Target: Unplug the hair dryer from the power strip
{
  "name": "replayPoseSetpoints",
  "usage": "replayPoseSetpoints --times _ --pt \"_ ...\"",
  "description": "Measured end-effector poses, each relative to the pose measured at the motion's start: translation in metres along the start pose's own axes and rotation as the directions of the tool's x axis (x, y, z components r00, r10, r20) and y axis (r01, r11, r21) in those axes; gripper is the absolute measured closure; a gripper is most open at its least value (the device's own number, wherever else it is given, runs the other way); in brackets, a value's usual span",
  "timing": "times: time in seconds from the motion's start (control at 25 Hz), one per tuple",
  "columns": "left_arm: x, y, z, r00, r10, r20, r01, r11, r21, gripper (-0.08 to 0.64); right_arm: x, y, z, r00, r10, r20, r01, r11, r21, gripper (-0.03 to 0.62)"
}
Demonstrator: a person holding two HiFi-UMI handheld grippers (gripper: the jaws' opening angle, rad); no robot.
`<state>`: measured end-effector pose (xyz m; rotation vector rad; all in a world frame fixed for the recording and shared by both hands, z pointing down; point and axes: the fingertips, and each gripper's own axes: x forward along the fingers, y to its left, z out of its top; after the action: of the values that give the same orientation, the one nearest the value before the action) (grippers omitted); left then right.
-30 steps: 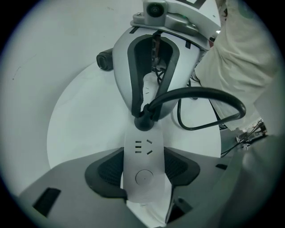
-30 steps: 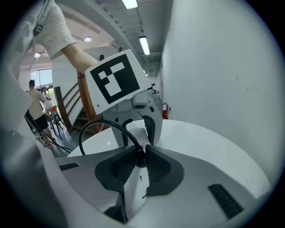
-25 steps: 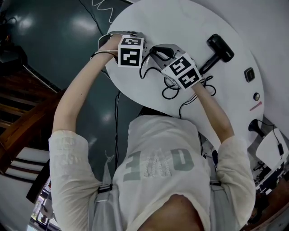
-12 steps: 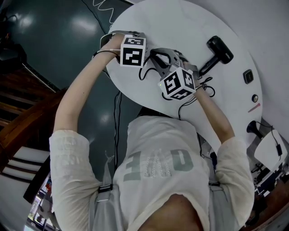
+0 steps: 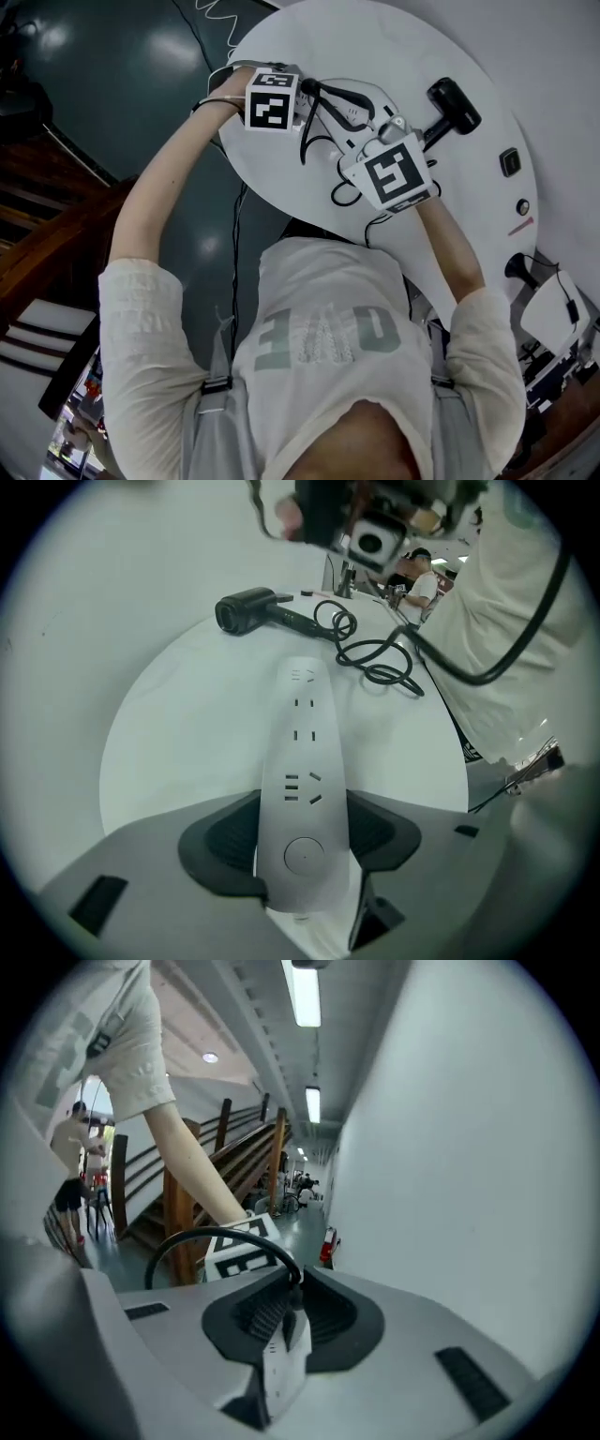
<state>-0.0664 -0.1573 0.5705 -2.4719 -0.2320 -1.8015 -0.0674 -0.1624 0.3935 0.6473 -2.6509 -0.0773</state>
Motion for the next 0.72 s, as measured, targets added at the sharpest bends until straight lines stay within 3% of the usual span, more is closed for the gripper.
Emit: replayPoseSetpoints --times 0.08,0.16,0.52,0.72 --pt "-0.001 -0.002 -0.001 1.000 0.003 0.004 -0.003 1.000 -0.006 0.291 -0.006 -0.006 0.015 1.000 0.000 -0.003 0.000 0.997 -0.080 0.538" --pt "0.001 -0.005 -0.001 1.000 -0.002 -0.004 0.002 1.000 -0.009 0.290 -0.014 -0.003 0.002 0.999 0.010 -0.050 -0.016 0.994 -0.109 0.537" --pt "0.001 -0.005 -0.001 0.999 0.006 -0.041 -0.007 1.000 -0.011 0.291 -0.031 0.007 -0.015 0.994 -0.018 -0.104 0.008 0.995 -0.100 0.537" --pt "0.001 -0.005 -0.001 0.999 0.005 -0.054 -0.006 1.000 -0.016 0.290 -0.027 0.024 -0.042 0.985 0.043 -0.167 -0.049 0.998 -0.032 0.537"
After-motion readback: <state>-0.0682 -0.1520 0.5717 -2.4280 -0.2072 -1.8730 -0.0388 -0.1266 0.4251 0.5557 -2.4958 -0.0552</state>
